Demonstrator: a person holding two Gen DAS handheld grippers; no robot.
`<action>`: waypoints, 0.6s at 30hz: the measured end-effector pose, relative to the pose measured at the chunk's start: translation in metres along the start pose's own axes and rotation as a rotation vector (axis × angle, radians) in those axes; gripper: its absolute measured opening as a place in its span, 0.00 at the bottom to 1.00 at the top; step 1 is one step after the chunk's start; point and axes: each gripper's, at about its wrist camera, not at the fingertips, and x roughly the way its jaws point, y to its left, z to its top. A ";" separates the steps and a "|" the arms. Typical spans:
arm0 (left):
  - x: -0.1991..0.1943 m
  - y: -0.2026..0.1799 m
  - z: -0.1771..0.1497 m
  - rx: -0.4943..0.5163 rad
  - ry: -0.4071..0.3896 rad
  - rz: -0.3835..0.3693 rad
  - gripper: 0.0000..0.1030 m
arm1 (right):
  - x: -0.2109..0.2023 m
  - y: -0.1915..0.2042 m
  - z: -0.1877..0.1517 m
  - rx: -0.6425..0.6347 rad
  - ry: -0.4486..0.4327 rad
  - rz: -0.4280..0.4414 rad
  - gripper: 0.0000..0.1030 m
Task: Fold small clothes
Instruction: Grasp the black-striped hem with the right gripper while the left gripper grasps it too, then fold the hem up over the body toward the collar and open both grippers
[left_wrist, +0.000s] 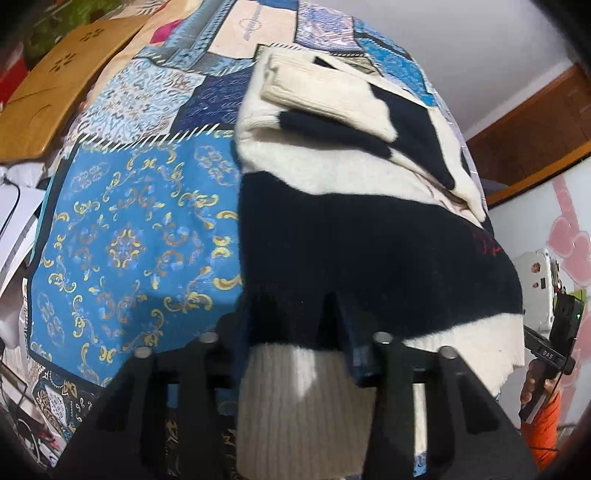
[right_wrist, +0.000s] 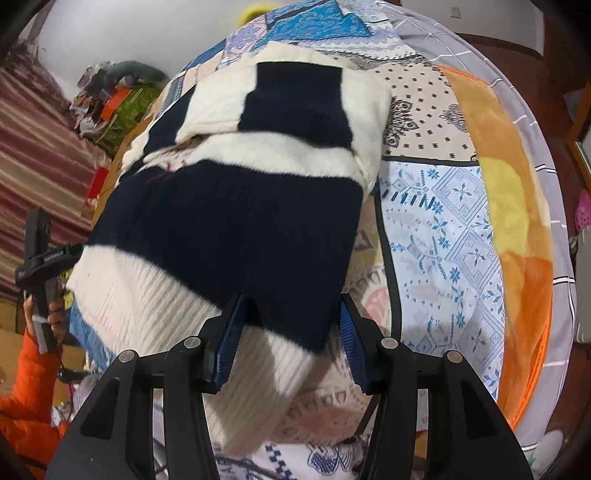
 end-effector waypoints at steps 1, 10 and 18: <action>0.000 -0.002 0.000 0.008 -0.002 0.000 0.29 | -0.001 0.001 -0.002 0.000 -0.003 0.004 0.43; -0.019 -0.019 0.017 0.061 -0.084 -0.002 0.11 | -0.016 0.015 0.019 -0.030 -0.125 0.000 0.09; -0.048 -0.037 0.064 0.114 -0.219 0.038 0.10 | -0.029 0.029 0.066 -0.112 -0.239 -0.026 0.09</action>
